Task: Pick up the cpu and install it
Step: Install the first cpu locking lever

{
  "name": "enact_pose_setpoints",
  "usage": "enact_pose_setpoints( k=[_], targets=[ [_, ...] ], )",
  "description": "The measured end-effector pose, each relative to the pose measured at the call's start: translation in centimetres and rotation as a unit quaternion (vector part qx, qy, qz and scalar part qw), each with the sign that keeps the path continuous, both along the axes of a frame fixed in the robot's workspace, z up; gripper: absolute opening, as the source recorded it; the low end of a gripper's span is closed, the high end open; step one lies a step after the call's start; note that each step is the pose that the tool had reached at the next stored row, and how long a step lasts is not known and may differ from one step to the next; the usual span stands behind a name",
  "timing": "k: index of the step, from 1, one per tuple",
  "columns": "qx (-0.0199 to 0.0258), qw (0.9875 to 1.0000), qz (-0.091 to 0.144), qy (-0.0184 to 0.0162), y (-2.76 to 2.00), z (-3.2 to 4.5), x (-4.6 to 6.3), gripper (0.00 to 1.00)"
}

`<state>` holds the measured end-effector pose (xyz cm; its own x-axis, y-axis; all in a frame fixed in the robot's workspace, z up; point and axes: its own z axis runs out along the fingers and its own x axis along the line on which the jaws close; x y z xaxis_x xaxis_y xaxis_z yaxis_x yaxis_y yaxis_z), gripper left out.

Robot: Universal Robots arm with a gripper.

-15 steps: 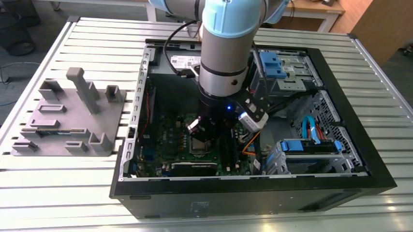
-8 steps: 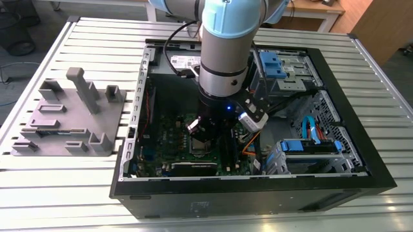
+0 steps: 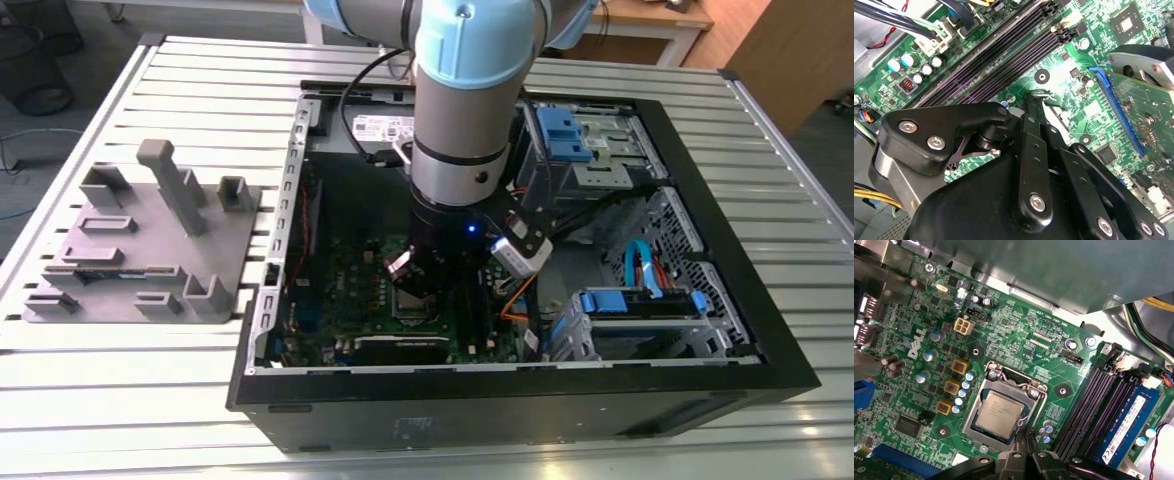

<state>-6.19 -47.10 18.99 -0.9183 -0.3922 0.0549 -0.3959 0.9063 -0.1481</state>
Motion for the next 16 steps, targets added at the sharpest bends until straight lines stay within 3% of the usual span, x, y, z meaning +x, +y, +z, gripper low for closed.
enact_pose_setpoints(
  k=[6, 16],
  targets=[
    [0.0, 1.0, 0.0, -0.0001, -0.02, -0.04, 0.0, 0.11],
    [0.0, 1.0, 0.0, -0.0001, -0.47, -0.07, 0.0, 0.11]
  ],
)
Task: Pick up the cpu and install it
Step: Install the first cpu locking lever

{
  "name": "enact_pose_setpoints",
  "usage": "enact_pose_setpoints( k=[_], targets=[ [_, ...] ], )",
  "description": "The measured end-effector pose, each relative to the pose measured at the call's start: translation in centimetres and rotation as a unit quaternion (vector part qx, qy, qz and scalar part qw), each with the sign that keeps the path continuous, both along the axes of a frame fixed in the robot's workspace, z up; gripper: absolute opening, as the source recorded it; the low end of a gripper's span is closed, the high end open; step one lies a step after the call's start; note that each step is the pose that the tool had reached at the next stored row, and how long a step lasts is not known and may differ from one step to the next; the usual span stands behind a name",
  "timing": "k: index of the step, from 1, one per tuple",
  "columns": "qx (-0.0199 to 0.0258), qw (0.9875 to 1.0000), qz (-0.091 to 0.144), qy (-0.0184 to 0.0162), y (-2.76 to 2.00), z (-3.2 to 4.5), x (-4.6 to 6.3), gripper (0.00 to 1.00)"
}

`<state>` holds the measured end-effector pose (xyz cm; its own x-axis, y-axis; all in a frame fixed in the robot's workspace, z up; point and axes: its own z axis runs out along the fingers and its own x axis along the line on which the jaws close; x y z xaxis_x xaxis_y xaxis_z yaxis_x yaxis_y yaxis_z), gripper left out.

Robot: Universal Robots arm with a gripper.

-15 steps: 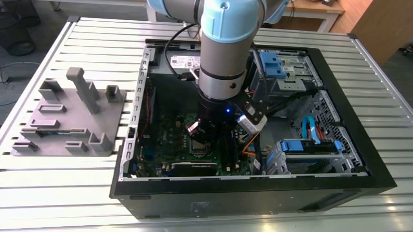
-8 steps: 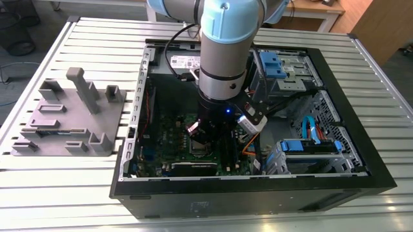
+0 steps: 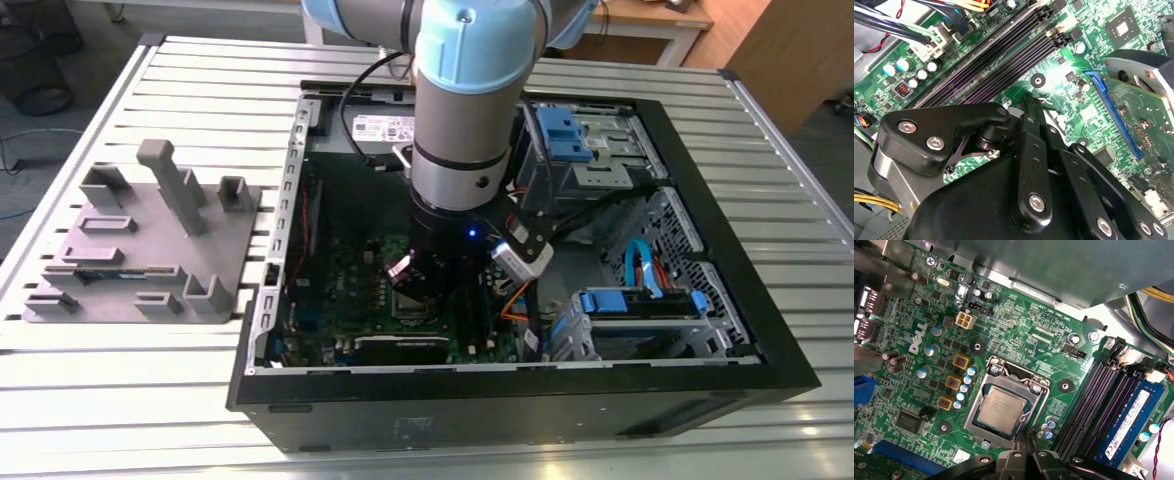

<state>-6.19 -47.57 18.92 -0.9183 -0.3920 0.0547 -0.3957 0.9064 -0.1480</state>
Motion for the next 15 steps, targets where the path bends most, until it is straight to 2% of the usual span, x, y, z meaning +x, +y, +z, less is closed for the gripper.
enact_pose_setpoints(
  k=[15],
  targets=[
    [0.0001, 1.0, 0.0, -0.0001, -0.02, -0.09, 0.84, 0.11]
  ],
)
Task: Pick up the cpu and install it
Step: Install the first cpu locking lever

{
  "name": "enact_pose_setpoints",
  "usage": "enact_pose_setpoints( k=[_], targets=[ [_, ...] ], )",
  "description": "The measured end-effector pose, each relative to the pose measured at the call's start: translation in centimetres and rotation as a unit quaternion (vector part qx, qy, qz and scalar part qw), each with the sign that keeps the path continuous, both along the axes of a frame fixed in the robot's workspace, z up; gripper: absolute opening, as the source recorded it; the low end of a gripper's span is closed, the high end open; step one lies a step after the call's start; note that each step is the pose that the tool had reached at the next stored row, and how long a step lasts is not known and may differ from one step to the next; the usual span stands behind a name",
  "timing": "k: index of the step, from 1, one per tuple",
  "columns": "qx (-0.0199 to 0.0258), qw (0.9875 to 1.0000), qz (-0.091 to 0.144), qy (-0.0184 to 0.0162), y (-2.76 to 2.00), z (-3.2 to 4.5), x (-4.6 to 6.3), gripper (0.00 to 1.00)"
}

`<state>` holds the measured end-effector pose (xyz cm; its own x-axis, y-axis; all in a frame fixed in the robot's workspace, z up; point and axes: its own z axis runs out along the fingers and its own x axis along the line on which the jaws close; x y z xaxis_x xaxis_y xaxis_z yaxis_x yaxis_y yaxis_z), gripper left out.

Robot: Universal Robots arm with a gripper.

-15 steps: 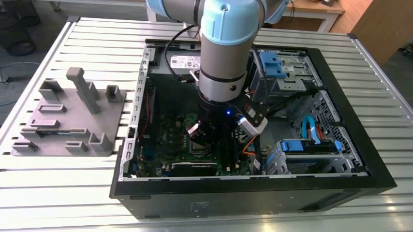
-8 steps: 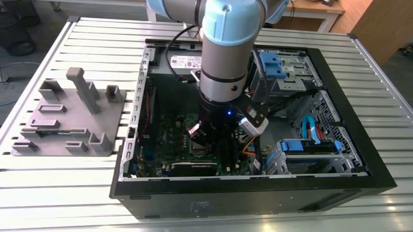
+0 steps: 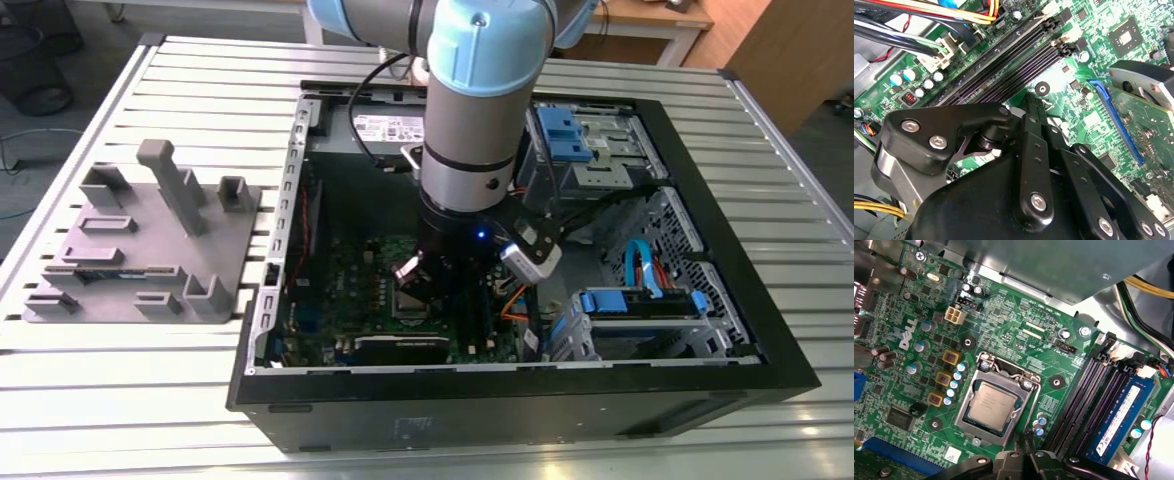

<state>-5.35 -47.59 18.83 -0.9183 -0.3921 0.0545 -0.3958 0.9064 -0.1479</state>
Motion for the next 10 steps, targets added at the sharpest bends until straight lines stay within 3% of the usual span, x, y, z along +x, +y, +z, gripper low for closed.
enact_pose_setpoints(
  k=[5, 10],
  targets=[
    [0.0006, 1.0, 0.0, 0.0001, -0.04, 0.0, 0.01, 0.11],
    [0.0062, 1.0, 0.0, 0.0001, -0.31, 0.01, 0.0, 0.11]
  ],
)
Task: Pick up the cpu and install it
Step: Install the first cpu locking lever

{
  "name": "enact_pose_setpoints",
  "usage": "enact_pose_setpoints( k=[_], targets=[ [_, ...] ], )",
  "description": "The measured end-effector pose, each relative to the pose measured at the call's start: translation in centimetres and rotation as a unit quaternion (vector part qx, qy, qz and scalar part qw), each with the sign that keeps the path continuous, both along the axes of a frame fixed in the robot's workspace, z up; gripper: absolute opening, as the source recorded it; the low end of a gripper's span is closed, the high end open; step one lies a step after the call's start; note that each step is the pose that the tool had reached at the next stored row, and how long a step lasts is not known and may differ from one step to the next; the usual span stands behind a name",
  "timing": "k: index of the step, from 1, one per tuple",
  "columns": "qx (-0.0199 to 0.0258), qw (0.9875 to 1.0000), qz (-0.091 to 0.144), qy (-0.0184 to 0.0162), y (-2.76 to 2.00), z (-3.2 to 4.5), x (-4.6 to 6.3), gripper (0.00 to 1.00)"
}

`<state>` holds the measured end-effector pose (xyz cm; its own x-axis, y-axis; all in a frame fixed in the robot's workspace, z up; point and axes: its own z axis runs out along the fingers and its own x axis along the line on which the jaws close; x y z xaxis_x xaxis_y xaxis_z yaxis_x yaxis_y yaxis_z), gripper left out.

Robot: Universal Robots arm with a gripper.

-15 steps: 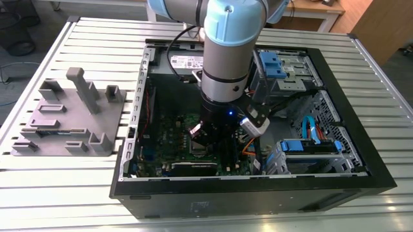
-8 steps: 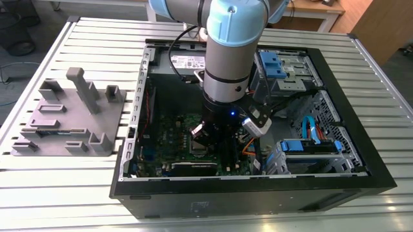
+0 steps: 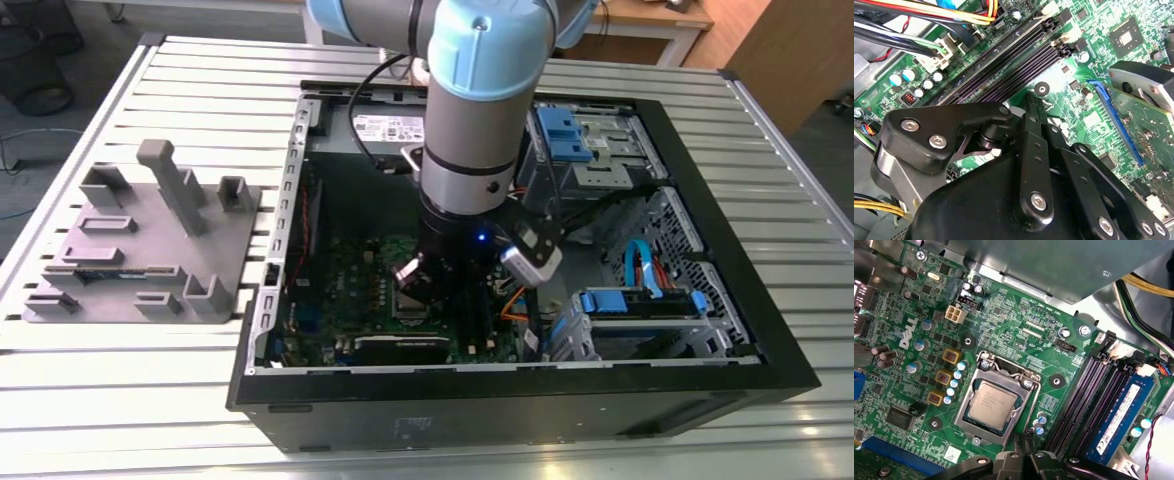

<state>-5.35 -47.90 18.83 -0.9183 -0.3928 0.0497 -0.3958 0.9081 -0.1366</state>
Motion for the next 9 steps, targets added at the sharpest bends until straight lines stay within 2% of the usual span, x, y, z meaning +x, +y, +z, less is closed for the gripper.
enact_pose_setpoints(
  k=[4, 7, 9],
  targets=[
    [0.006, 1.0, 0.0, -0.0002, -0.2, 0.02, -0.05, 0.11],
    [0.0157, 0.9999, 0.0, -0.0006, -0.35, 0.01, -0.12, 0.11],
    [0.0198, 0.9998, 0.0, -0.0006, -0.45, 0.03, -0.13, 0.11]
  ],
)
